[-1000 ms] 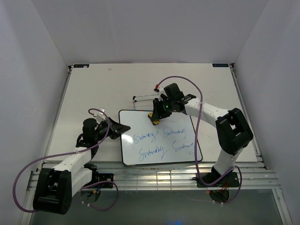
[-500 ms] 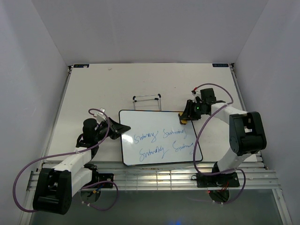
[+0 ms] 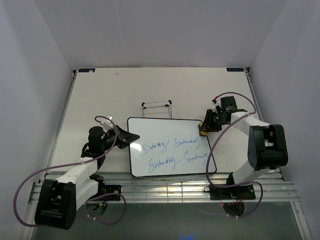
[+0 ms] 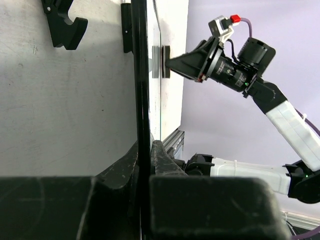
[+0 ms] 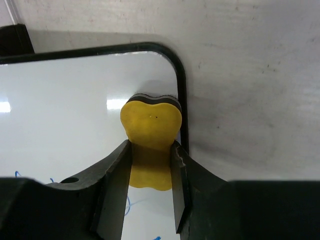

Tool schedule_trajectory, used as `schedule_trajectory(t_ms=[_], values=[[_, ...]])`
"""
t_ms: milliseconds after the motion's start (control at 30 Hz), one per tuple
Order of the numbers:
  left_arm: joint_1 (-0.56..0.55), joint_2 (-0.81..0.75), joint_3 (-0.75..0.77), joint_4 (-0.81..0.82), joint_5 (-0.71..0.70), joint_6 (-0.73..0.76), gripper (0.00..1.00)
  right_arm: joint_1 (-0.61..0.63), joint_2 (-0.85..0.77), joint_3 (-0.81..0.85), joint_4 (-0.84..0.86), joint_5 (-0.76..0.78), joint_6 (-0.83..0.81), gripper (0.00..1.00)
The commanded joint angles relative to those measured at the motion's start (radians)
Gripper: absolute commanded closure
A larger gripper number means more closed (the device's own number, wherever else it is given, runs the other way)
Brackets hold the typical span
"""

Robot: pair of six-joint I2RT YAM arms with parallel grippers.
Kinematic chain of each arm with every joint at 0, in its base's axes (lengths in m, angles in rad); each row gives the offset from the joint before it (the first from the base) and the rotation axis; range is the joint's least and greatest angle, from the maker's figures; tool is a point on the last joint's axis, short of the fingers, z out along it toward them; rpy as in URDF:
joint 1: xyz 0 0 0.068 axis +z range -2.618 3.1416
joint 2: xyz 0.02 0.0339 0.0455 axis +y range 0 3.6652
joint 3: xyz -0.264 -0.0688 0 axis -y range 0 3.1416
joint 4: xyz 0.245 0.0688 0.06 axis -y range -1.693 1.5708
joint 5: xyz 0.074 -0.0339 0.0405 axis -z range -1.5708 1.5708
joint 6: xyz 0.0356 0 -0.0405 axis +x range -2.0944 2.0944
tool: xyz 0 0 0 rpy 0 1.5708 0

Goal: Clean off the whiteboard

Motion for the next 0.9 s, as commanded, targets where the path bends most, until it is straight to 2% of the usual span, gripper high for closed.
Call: schedule_trajectory(t_ms=[0,267,467,600,700,867], values=[[-0.003,-0.027,0.027,0.004,-0.038,0.088,1.0,0.026,-0.085,0.007,-0.109,0.02,-0.02,0.75],[-0.003,-0.025,0.037,0.001,-0.055,0.085,1.0,0.156,-0.185,0.076,-0.166,0.048,-0.013,0.75],[-0.003,-0.025,0.049,0.001,-0.077,0.083,1.0,0.449,-0.211,0.114,-0.151,0.087,0.077,0.75],[-0.005,-0.028,0.06,0.001,-0.087,0.089,1.0,0.681,-0.174,0.231,-0.158,0.149,0.119,0.75],[-0.006,-0.031,0.063,0.001,-0.097,0.089,1.0,0.81,-0.104,0.315,-0.2,0.213,0.124,0.75],[-0.009,-0.041,0.064,0.001,-0.106,0.086,1.0,0.941,0.008,0.467,-0.246,0.273,0.115,0.77]])
